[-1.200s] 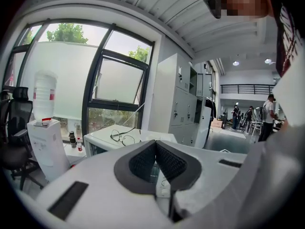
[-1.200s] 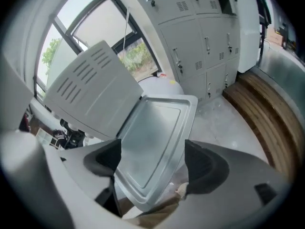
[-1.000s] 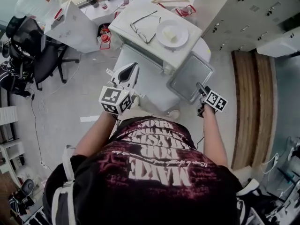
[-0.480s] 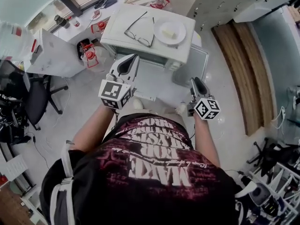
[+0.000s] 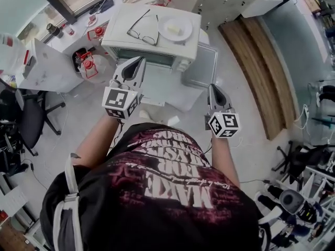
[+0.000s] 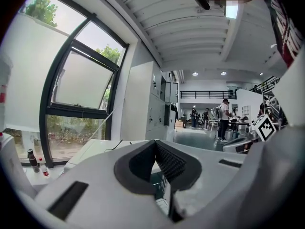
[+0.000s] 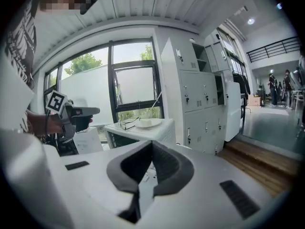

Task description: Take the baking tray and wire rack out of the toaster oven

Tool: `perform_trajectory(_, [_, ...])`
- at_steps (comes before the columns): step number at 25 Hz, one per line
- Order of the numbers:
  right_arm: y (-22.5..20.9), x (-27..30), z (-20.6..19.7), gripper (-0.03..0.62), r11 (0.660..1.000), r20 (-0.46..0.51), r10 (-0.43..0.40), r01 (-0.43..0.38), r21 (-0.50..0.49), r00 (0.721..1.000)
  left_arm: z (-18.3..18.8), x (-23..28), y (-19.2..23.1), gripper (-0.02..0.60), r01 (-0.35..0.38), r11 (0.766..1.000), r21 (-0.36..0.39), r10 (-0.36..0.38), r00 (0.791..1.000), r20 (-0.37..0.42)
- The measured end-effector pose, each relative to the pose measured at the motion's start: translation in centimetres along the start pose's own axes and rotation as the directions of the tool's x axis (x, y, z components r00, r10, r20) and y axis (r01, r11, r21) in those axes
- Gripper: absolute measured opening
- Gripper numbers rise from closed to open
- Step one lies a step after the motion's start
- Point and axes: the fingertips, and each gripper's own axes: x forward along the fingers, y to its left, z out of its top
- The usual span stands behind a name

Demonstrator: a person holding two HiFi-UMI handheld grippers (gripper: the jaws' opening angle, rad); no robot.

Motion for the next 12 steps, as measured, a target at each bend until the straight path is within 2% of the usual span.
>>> perform_trajectory(5, [1.9,-3.8,-0.8,0.003,0.996,-0.003,0.083,-0.083,0.021,0.997,-0.7,-3.0,-3.0,0.006,-0.043,0.998,-0.036,0.042,0.999,-0.019])
perform_trajectory(12, [6.2,-6.7,-3.8,0.003,0.976,-0.024,0.219,-0.219,0.023,0.975,-0.8,-10.4,-4.3,0.006,-0.154,0.988,0.004,0.154,0.988,-0.007])
